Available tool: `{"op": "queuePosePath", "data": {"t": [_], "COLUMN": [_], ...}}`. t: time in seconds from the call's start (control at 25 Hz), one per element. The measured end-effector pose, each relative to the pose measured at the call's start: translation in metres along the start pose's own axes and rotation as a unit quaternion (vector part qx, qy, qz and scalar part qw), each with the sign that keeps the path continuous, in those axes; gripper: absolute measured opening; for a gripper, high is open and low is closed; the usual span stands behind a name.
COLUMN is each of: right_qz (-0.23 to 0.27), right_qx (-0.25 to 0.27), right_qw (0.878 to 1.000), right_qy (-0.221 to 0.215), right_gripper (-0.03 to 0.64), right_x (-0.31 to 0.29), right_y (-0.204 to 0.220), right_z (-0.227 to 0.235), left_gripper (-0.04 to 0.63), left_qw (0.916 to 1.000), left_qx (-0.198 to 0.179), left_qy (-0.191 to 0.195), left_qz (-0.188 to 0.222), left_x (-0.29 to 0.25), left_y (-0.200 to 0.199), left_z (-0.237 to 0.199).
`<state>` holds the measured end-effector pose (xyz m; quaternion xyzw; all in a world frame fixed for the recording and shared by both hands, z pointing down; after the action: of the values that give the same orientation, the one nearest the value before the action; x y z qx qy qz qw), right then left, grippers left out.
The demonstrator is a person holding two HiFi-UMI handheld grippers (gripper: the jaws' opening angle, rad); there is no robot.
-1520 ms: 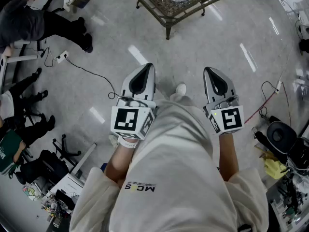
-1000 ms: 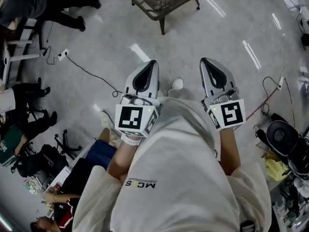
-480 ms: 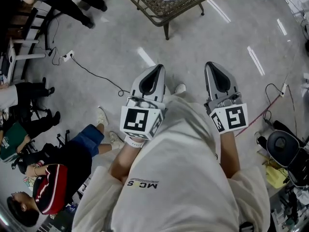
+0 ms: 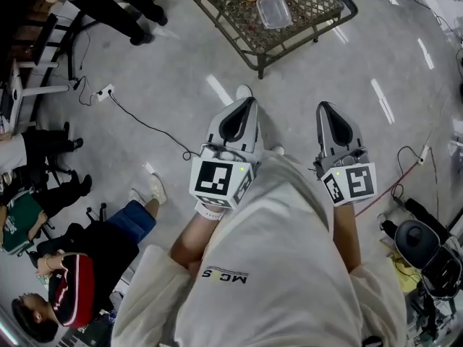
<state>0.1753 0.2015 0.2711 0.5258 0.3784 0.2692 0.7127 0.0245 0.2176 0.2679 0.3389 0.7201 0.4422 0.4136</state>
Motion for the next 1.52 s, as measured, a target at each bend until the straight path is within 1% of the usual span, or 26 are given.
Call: {"op": "queuePosePath", "data": {"t": [0.16, 0.32, 0.44, 0.6, 0.8, 1.04, 1.2, 1.32, 1.52], "right_qz": [-0.004, -0.005, -0.013, -0.028, -0.041, -0.057, -0.059, -0.060, -0.059], "right_qx": [0.007, 0.009, 0.007, -0.005, -0.026, -0.029, -0.030, -0.032, -0.034], "right_qw": [1.000, 1.000, 0.999, 0.998, 0.996, 0.995, 0.994, 0.994, 0.994], "right_qy": [0.010, 0.025, 0.034, 0.058, 0.074, 0.081, 0.084, 0.086, 0.089], "right_gripper": [0.017, 0.017, 0.017, 0.017, 0.017, 0.017, 0.017, 0.017, 0.017], "right_x": [-0.076, -0.134, -0.171, -0.200, -0.222, -0.243, -0.250, -0.253, -0.257], "right_y": [-0.032, -0.059, -0.065, -0.059, -0.054, -0.049, -0.046, -0.043, -0.037], "right_z": [0.004, 0.008, 0.011, 0.019, 0.032, 0.051, 0.059, 0.064, 0.076], "left_gripper": [0.021, 0.021, 0.021, 0.021, 0.021, 0.021, 0.021, 0.021, 0.021], "left_qw": [1.0000, 0.9995, 0.9990, 0.9983, 0.9978, 0.9960, 0.9953, 0.9951, 0.9939], "left_qx": [0.005, 0.002, 0.000, -0.005, -0.002, 0.003, 0.002, 0.005, -0.005], "left_qy": [0.005, 0.031, 0.043, 0.058, 0.064, 0.078, 0.080, 0.080, 0.087], "left_qz": [0.006, 0.004, 0.010, -0.001, -0.019, -0.045, -0.054, -0.059, -0.067], "left_x": [-0.039, -0.076, -0.099, -0.124, -0.144, -0.169, -0.180, -0.184, -0.192], "left_y": [-0.044, -0.075, -0.096, -0.102, -0.103, -0.097, -0.094, -0.091, -0.084], "left_z": [-0.066, -0.109, -0.140, -0.166, -0.180, -0.182, -0.185, -0.183, -0.172]}}
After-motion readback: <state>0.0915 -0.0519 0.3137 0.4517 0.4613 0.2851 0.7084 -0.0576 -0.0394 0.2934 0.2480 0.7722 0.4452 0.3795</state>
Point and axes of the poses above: the fingertips, and each gripper's own axes: x backward along the fingers, z to its right, y out of its underside, the point moved 1 cm from there along x, backward along the fingers, and after that the axes turned 4 degrees about y, right-handed, at the moved point
